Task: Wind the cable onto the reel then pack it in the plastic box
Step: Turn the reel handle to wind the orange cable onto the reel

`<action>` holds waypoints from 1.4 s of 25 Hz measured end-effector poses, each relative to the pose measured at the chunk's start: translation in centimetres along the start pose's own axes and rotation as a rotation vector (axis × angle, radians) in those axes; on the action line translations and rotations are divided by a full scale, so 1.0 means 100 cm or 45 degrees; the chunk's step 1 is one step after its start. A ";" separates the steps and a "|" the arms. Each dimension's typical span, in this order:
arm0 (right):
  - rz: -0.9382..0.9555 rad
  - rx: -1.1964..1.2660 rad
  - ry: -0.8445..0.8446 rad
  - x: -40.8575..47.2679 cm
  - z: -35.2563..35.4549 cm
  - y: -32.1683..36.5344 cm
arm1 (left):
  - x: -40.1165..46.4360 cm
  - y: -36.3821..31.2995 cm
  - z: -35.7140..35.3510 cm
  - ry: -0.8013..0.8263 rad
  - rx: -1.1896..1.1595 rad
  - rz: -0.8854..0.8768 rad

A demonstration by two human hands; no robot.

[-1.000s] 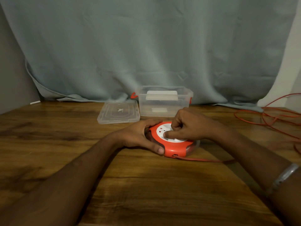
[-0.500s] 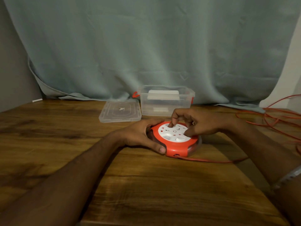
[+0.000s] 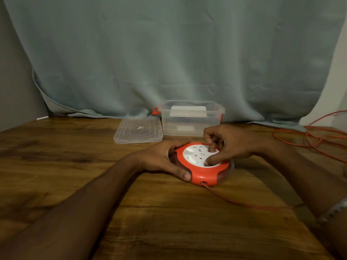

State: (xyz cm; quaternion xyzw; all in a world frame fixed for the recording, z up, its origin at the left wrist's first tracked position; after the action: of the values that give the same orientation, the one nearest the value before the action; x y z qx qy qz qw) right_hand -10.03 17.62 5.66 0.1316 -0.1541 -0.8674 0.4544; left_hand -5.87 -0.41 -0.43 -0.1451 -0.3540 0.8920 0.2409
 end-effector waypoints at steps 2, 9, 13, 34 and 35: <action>0.012 -0.051 -0.005 0.002 -0.002 0.006 | -0.002 -0.004 -0.001 0.016 -0.031 -0.006; 0.066 -0.200 -0.052 0.003 -0.008 0.023 | 0.001 -0.006 -0.001 0.013 -0.035 -0.083; 0.102 -0.149 -0.106 0.003 -0.004 0.023 | 0.000 -0.009 -0.002 0.026 -0.058 -0.094; 0.082 0.093 0.102 0.000 -0.002 -0.003 | 0.000 -0.001 -0.003 0.071 0.008 0.050; 0.070 0.064 0.091 0.000 -0.002 -0.004 | 0.000 -0.002 -0.003 0.074 0.009 0.051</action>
State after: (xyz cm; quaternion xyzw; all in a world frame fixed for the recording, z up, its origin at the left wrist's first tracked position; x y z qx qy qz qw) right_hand -10.26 17.78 5.31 0.1696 -0.1631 -0.8452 0.4799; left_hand -5.73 -0.11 -0.54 -0.1773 -0.3406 0.8933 0.2336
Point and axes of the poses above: each hand's wrist, its own x-axis towards the middle knuckle, its own z-axis out of the back of the hand, y = z × x, the point moved 7 cm from there along x, towards the middle knuckle, and after that the axes turned 13 degrees about y, right-handed, at the moved point
